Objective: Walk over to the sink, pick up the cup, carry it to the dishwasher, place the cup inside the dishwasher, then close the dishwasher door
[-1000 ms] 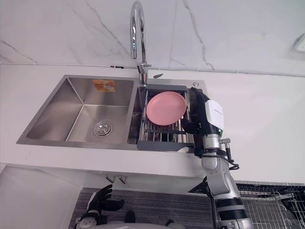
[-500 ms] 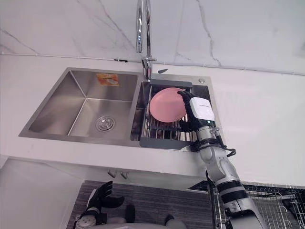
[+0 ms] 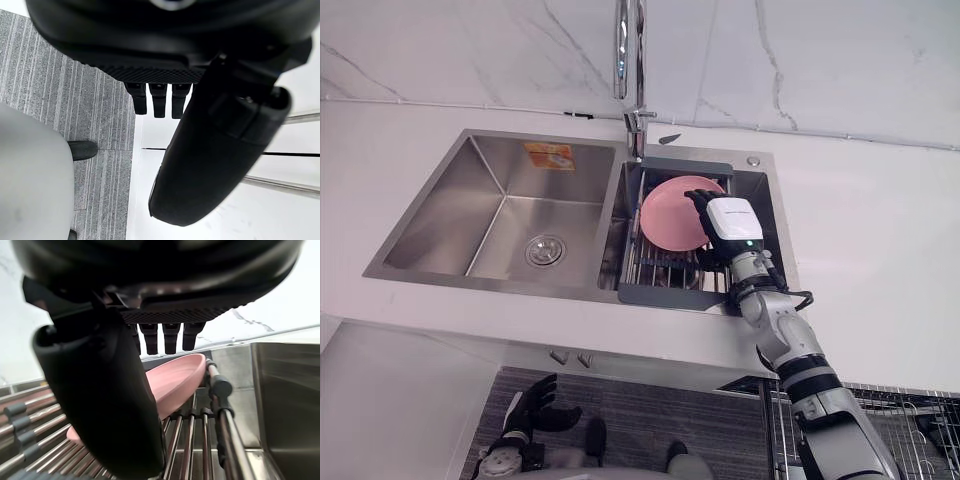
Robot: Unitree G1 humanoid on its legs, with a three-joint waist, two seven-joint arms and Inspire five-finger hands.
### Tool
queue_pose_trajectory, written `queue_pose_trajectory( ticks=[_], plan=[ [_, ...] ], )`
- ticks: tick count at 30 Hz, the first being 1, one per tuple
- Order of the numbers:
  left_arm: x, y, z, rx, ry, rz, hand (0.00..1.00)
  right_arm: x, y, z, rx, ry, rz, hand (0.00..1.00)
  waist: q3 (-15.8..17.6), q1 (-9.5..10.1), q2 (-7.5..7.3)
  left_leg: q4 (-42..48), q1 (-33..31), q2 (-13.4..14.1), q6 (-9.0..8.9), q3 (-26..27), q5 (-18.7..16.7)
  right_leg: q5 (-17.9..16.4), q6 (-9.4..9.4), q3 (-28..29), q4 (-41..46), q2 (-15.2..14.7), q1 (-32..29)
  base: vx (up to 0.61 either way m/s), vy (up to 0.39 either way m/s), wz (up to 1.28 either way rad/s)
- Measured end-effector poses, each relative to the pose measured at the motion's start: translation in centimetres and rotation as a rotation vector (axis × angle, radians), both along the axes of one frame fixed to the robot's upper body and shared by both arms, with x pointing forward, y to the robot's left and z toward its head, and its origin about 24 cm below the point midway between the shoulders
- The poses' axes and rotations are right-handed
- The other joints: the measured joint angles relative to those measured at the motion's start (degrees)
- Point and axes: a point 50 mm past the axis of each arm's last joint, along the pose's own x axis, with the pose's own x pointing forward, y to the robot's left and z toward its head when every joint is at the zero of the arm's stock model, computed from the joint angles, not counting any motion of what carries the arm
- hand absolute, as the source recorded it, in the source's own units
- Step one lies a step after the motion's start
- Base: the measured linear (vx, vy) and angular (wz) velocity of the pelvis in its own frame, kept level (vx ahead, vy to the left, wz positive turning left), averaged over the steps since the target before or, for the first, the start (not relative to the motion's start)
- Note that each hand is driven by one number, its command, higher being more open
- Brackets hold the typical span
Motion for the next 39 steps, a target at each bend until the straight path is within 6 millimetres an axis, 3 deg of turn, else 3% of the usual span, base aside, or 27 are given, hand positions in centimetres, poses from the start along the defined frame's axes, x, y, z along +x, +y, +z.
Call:
queue_pose_trajectory(
  ticks=[6,24,25,39],
  plan=[
    [0.4,0.0,0.3,0.001,-0.027,-0.001,0.90,0.8,0.0,0.8,-0.093,-0.019,0.006,0.90,1.4,0.16,-0.08,0.0,-0.4,-0.2,0.18,-0.1,0.2,0.2,0.26,-0.2,-0.2,-0.1,-0.3,-0.03,-0.006,0.01],
    [1.0,0.5,0.8,-0.013,-0.065,0.052,0.90,3.0,-0.7,3.2,-0.141,-0.064,-0.058,0.90,4.3,0.56,-0.61,-0.1,-1.9,-1.2,0.94,-0.1,1.3,0.6,0.92,-0.3,-0.4,-1.0,-1.5,-0.03,0.004,0.01],
    [1.0,0.5,0.8,-0.010,-0.068,0.055,0.90,3.1,-0.7,3.2,-0.143,-0.065,-0.066,0.30,4.4,0.60,-0.64,-0.1,-1.9,-1.3,0.98,-0.2,1.4,0.6,0.98,-0.4,-0.4,-1.0,-1.5,-0.05,0.015,0.02],
    [1.4,0.6,1.1,-0.016,-0.089,0.071,0.90,3.2,-1.9,4.5,-0.109,-0.156,-0.131,0.30,5.5,1.14,-0.71,-0.1,-3.0,-1.5,1.22,-1.1,1.9,0.8,1.19,-0.9,-0.5,-1.2,-2.1,-0.01,0.004,0.03]
  ],
)
